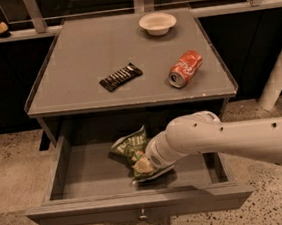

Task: Pick green jalapeno chip bag from top drawer and place on counter

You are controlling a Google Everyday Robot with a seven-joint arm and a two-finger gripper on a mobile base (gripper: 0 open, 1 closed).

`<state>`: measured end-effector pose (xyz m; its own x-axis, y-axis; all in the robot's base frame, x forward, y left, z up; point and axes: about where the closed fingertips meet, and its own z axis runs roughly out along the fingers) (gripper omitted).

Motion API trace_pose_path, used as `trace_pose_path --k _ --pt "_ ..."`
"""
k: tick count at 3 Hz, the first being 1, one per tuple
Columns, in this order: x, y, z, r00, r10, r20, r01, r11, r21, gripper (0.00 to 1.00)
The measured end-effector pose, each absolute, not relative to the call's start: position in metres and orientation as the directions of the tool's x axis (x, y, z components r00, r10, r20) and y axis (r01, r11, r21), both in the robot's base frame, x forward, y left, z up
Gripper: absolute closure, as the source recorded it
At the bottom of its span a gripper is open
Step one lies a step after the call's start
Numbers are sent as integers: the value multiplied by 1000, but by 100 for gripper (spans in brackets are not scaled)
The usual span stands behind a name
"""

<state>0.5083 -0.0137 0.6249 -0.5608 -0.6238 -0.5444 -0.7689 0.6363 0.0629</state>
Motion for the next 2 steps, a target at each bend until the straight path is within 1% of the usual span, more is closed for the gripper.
trace_pose_path --k 2 --pt "508 -16 637 -556 -621 -552 -764 643 47 100"
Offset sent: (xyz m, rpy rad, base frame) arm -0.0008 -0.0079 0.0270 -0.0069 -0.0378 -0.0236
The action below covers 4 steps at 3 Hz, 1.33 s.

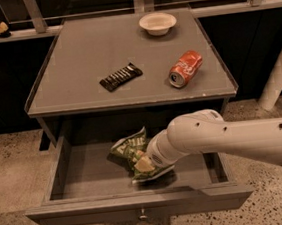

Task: Pick green jalapeno chip bag from top drawer and place on counter

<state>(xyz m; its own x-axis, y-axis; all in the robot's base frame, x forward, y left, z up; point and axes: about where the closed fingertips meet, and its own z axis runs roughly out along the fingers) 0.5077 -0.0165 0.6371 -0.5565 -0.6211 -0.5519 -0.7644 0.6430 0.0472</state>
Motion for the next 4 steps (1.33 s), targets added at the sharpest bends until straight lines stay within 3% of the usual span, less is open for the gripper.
trace_pose_path --k 4 --pt "497 -29 774 -422 -716 -556 -758 616 -216 100"
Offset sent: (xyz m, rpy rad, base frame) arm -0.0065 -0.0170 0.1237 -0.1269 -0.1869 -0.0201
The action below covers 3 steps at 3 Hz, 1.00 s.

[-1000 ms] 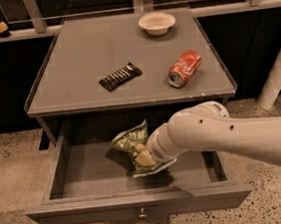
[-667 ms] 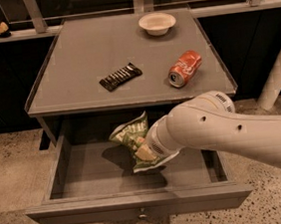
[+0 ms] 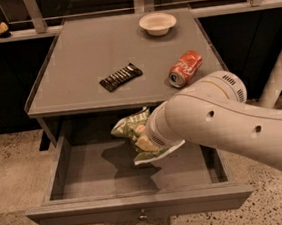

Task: Pick green jalapeno chip bag from top drawer and place on counter

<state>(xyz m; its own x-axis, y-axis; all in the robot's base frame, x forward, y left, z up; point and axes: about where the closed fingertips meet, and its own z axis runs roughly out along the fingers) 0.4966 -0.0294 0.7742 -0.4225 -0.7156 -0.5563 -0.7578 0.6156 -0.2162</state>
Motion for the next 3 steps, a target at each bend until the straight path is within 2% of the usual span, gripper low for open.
trace_pose_path --k 3 --pt "458 -35 820 -363 -753 -549 -756 583 -299 100"
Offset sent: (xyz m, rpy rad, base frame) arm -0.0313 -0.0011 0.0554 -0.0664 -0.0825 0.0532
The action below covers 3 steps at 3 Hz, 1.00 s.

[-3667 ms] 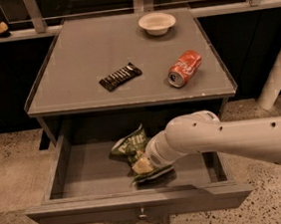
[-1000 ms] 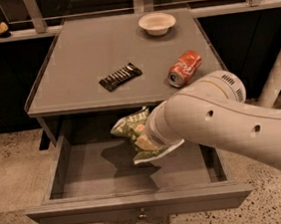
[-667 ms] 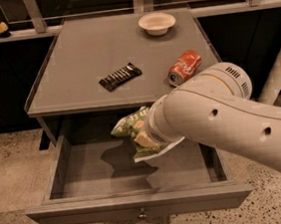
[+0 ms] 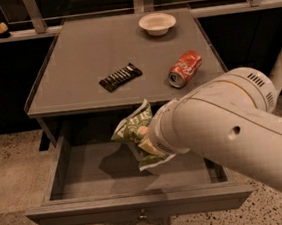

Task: Pick green jalapeno chip bag from top drawer and place on counter

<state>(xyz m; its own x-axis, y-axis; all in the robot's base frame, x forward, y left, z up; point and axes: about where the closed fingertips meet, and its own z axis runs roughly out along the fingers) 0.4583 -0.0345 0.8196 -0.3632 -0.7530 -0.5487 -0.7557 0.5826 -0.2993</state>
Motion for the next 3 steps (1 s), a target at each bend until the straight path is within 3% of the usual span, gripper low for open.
trace_pose_path --k 1,3 --pt "436 -42 826 -370 -744 -557 -738 599 -310 100" --pt "445 -22 864 -263 -776 -574 -726 550 -412 100"
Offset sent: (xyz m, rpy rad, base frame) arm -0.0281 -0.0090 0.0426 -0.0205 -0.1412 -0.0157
